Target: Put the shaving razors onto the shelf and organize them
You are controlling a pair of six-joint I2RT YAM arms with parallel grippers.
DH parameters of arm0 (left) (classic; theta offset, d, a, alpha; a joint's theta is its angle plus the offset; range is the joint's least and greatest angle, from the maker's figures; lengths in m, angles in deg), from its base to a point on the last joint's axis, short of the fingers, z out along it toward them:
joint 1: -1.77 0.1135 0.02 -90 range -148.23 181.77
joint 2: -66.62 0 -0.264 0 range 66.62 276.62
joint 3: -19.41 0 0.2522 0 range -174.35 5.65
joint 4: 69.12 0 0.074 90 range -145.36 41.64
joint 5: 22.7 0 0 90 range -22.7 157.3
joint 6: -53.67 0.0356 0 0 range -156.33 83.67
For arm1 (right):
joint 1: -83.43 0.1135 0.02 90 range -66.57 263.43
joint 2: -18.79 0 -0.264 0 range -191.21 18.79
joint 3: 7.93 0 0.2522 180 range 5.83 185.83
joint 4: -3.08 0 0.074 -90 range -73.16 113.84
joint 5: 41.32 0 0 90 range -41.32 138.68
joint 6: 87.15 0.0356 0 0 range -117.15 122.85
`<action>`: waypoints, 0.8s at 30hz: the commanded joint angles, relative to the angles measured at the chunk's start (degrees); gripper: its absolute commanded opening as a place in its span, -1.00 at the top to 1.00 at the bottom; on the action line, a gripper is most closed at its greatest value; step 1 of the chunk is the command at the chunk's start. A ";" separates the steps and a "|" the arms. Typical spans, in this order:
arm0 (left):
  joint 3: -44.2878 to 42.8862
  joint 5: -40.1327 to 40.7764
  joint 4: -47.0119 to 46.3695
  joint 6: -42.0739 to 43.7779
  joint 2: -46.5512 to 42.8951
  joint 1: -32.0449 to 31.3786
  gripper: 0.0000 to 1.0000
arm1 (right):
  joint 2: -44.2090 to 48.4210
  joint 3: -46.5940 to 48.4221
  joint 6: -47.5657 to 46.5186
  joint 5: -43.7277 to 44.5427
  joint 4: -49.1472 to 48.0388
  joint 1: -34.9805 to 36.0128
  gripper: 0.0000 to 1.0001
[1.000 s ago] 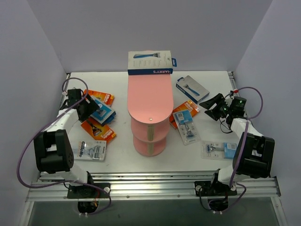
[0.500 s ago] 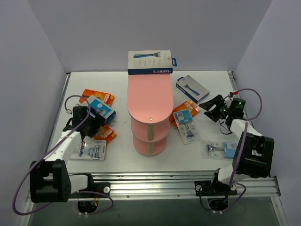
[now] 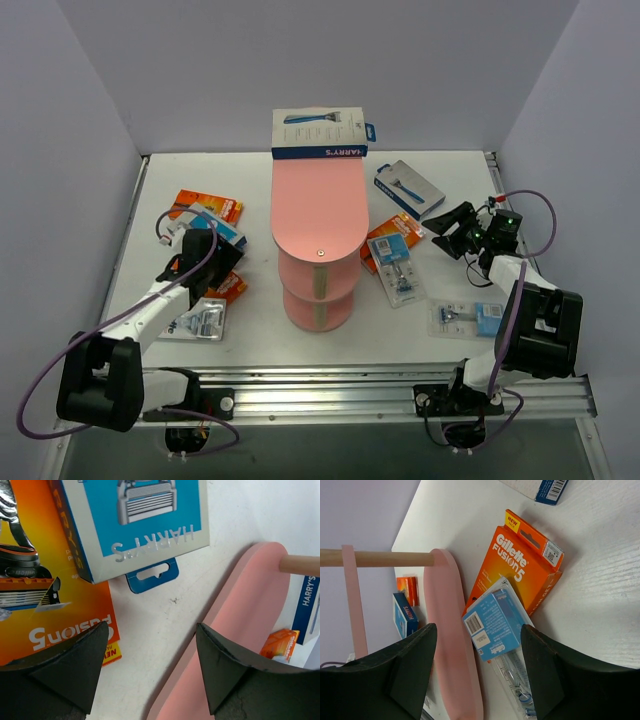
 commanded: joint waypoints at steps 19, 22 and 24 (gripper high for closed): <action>2.58 3.74 -17.24 -1.19 7.46 -0.54 -0.29 | 1.19 -0.50 1.03 -1.63 -3.39 -0.18 -0.25; 2.94 3.30 -18.38 -1.10 8.16 -0.63 -0.19 | 1.19 -0.50 0.94 -1.63 -3.48 -0.18 -0.24; 3.29 3.30 -19.09 -1.01 8.43 -0.63 -0.15 | 1.19 -0.59 0.94 -1.54 -3.39 -0.18 -0.24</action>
